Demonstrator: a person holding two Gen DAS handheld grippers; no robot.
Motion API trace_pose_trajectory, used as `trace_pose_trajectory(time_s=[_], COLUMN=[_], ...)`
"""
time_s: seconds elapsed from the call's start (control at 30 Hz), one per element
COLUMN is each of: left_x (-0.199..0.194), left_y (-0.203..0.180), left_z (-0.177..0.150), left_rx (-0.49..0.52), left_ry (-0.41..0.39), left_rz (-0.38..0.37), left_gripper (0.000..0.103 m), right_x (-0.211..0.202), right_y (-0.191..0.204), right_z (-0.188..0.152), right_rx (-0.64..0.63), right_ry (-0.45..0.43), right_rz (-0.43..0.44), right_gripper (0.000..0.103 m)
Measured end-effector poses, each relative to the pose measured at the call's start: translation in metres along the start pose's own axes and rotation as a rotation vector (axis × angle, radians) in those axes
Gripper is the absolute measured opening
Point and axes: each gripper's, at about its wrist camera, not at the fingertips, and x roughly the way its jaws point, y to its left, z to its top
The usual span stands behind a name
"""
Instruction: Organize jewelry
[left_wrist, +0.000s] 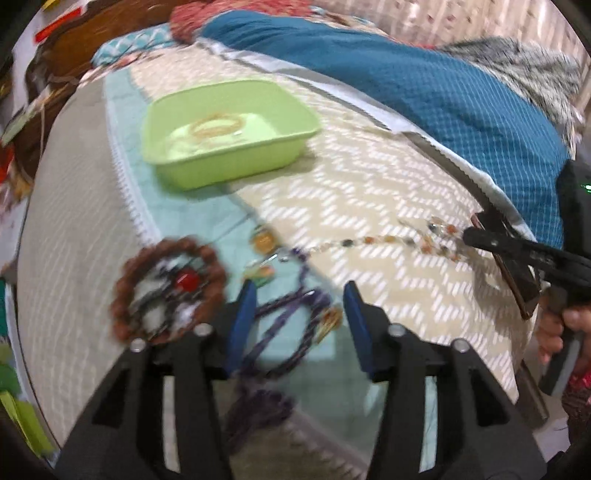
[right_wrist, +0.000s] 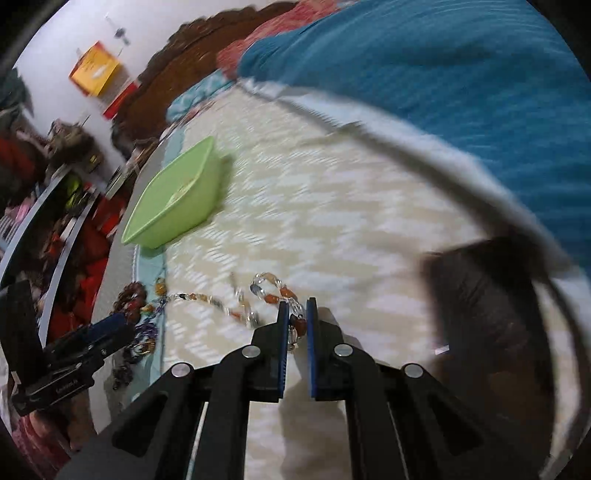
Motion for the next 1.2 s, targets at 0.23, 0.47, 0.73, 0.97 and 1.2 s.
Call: trace_pose_trajectory(time_s=[0.23,0.47,0.73,0.97,1.2], left_x=[0.032,0.079,0.078,0.028,-0.040], left_y=[-0.058,-0.087,-0.067,-0.029,0.019], left_z=[0.025,0.032,0.045,0.050,0.092], left_rx=[0.208,0.327,0.086,-0.120,-0.204], left_ry=[-0.001,0.061,0.102,0.012,-0.164], left_rz=[-0.012,-0.021,-0.249,-0.417,-0.441], left_gripper=[0.048,0.056,0.004,0.004,0.004], right_x=[-0.008,-0.004,0.034,0.000,-0.011], right_y=[0.001,0.020,0.039,0.058,0.112], right_z=[-0.003,-0.017,-0.009,0.016,0.075], right_rx=[-0.066,-0.323,-0.423,-0.244,-0.197], right_ry=[-0.023,-0.011,0.068,0.016,-0.026], right_rz=[0.114,0.013,-0.053,0.263,0.480], right_gripper=[0.006,0.030,0.000,0.000,0.000])
